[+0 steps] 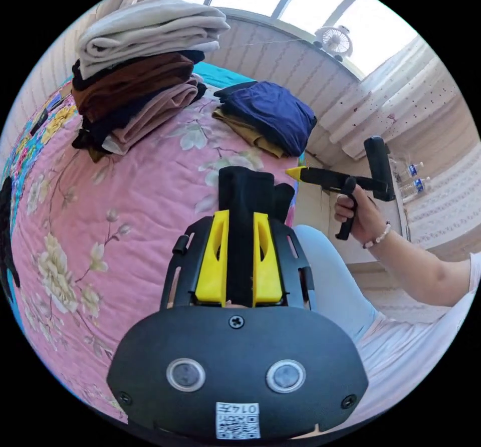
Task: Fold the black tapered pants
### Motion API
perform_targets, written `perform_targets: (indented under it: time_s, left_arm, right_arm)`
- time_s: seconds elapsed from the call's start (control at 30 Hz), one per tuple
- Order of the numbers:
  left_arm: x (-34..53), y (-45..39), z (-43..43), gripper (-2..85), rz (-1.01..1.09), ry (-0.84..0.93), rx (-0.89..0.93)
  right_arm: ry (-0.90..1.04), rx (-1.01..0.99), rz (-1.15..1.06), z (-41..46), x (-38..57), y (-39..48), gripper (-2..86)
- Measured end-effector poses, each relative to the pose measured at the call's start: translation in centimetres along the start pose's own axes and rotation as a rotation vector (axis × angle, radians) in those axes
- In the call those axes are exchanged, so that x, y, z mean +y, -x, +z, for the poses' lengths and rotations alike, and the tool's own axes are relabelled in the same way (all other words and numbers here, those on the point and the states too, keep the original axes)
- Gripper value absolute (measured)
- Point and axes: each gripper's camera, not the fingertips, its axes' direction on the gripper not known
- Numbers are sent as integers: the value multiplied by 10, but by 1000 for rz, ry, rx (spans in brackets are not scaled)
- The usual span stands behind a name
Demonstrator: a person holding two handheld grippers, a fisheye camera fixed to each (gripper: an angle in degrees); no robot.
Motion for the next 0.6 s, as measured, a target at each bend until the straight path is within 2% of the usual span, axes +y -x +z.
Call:
perform_targets:
  time_s: [0.1, 0.13, 0.23, 0.33, 0.47, 0.6]
  left_arm:
    - [-45, 5, 61, 73, 20, 226, 9]
    - [-54, 9, 75, 43, 27, 285, -18]
    - [-63, 27, 68, 5, -3, 188, 19]
    - [-58, 63, 60, -5, -149, 90, 105]
    - [-52, 110, 85, -7, -335, 139, 66]
    - [-54, 121, 106, -5, -352, 145, 78]
  right_arm:
    - [16, -33, 16, -2, 17, -8, 90]
    - [23, -42, 23, -1, 24, -10, 89]
    - [18, -70, 22, -1, 35, -12, 89]
    - [25, -96, -9, 2, 38, -6, 89]
    - [64, -75, -65, 18, 29, 9, 90]
    - [64, -91, -63, 30, 18, 17, 90]
